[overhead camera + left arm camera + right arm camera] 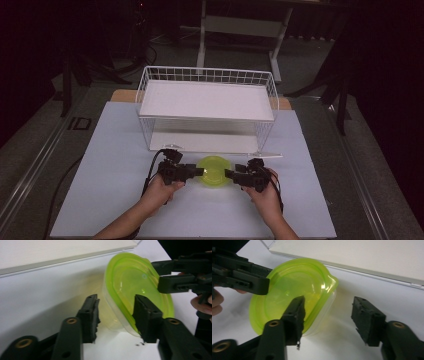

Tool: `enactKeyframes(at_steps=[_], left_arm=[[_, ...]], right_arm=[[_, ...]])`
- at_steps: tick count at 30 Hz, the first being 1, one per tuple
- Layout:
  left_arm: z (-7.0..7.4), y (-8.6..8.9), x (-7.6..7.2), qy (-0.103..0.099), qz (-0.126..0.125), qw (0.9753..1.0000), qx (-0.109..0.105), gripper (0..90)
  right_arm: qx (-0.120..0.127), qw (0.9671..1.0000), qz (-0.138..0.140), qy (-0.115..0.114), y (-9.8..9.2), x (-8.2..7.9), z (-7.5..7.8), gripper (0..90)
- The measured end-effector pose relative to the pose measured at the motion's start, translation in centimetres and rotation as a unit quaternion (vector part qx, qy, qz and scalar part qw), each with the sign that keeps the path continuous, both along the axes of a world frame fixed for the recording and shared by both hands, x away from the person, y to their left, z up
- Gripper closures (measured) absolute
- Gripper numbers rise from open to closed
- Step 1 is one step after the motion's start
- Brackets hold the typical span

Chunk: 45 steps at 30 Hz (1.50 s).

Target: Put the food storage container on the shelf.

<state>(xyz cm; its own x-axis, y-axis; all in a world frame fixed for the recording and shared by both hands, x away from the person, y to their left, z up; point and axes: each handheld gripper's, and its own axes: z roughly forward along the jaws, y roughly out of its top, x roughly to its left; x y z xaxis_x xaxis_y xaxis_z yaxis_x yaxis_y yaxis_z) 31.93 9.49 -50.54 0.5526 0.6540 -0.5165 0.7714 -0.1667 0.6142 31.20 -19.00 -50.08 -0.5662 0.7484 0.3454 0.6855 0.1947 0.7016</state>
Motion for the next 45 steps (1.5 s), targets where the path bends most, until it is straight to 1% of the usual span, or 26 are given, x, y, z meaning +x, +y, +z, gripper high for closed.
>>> enactKeyframes(at_steps=[1,2,4,6,7,9,10,13,16,17,18,19,20,22,25,26,29,30,32,33,35,38,40,41,43,45], left_arm=[[0.1,0.0,0.0,0.000,-0.004,1.0000,-0.001,60.4],[0.1,-0.1,-0.1,0.000,-0.005,1.0000,0.000,62.2],[0.1,-0.1,-0.1,0.006,-0.007,0.9999,-0.005,63.2],[0.1,-0.1,-0.2,0.005,-0.010,0.9999,-0.003,64.3],[0.2,-0.1,-0.3,0.009,-0.014,0.9998,-0.006,65.0],[0.3,-0.2,-0.7,0.008,-0.017,0.9998,-0.009,66.8],[0.4,-0.3,-0.9,0.004,-0.019,0.9998,-0.002,67.6],[0.6,-0.4,-1.5,0.000,-0.014,0.9999,0.004,70.2],[0.6,-0.2,-2.0,-0.002,-0.008,1.0000,0.005,73.8],[0.7,-0.2,-2.2,-0.005,-0.006,0.9999,0.009,75.6],[0.8,-0.3,-2.4,-0.014,-0.005,0.9996,0.026,79.2],[0.6,-0.3,-2.5,-0.015,-0.005,0.9994,0.030,80.7],[0.5,-0.2,-2.5,-0.013,-0.004,0.9996,0.025,80.8],[0.5,0.0,-2.6,-0.016,-0.007,0.9995,0.025,81.0],[0.9,0.4,-2.6,-0.031,-0.005,0.9993,0.022,81.1],[1.1,0.4,-2.6,-0.038,-0.004,0.9990,0.021,81.2],[1.9,0.8,-2.6,-0.053,-0.003,0.9985,0.015,81.3],[2.1,0.9,-2.6,-0.057,-0.002,0.9982,0.016,81.3],[2.7,1.0,-2.5,-0.063,0.001,0.9980,0.012,81.4],[3.1,1.1,-2.5,-0.069,0.002,0.9975,0.012,81.4],[3.5,1.4,-2.3,-0.075,0.003,0.9971,0.008,81.4],[3.8,1.7,-1.9,-0.080,0.008,0.9967,0.005,81.5],[3.8,2.0,-1.6,-0.086,0.012,0.9962,-0.006,81.5],[3.8,2.1,-1.6,-0.087,0.014,0.9960,-0.009,81.6],[3.8,2.3,-1.5,-0.095,0.020,0.9952,-0.014,81.6],[3.6,2.4,-1.4,-0.100,0.023,0.9945,-0.022,81.8]], right_arm=[[-0.002,1.0000,0.000,0.001,0.0,0.0,0.0,46.9],[0.000,1.0000,0.002,0.003,0.1,0.0,0.1,51.1],[0.003,1.0000,0.005,0.007,0.2,-0.1,0.2,56.4],[0.006,0.9999,0.013,0.010,0.2,-0.1,0.3,63.2],[0.007,0.9998,0.013,0.012,0.2,-0.2,0.4,64.9],[0.008,0.9997,0.011,0.021,0.2,-0.3,0.5,67.4],[0.008,0.9997,0.010,0.022,0.1,-0.4,0.5,68.5],[0.020,0.9992,0.011,0.032,0.0,-0.7,0.6,71.2],[0.032,0.9989,0.016,0.030,0.0,-1.3,0.7,74.1],[0.035,0.9988,0.019,0.028,0.0,-1.5,0.7,75.5],[0.037,0.9987,0.020,0.028,0.1,-1.7,0.8,80.0],[0.031,0.9991,0.020,0.022,0.2,-1.9,0.9,80.9],[0.020,0.9995,0.021,0.015,0.4,-2.0,1.0,81.0],[0.015,0.9996,0.022,0.011,0.6,-2.2,1.1,81.1],[0.014,0.9996,0.022,0.003,0.9,-2.2,1.4,81.2],[0.013,0.9996,0.023,-0.001,1.0,-2.2,1.6,81.2],[0.018,0.9995,0.021,-0.014,1.2,-2.2,2.3,81.2],[0.019,0.9994,0.021,-0.018,1.3,-2.1,2.6,81.2],[0.020,0.9993,0.019,-0.025,1.5,-2.1,3.1,81.2],[0.024,0.9992,0.018,-0.025,1.5,-2.0,3.3,81.2],[0.030,0.9990,0.019,-0.029,1.5,-1.8,3.6,81.2],[0.034,0.9986,0.017,-0.035,1.8,-1.4,4.0,81.2],[0.035,0.9985,0.015,-0.038,2.0,-1.0,4.2,81.2],[0.039,0.9984,0.014,-0.038,2.1,-0.8,4.3,81.1],[0.038,0.9983,0.013,-0.043,2.3,-0.5,4.3,81.0],[0.046,0.9981,0.010,-0.039,2.3,-0.1,4.2,81.0]])
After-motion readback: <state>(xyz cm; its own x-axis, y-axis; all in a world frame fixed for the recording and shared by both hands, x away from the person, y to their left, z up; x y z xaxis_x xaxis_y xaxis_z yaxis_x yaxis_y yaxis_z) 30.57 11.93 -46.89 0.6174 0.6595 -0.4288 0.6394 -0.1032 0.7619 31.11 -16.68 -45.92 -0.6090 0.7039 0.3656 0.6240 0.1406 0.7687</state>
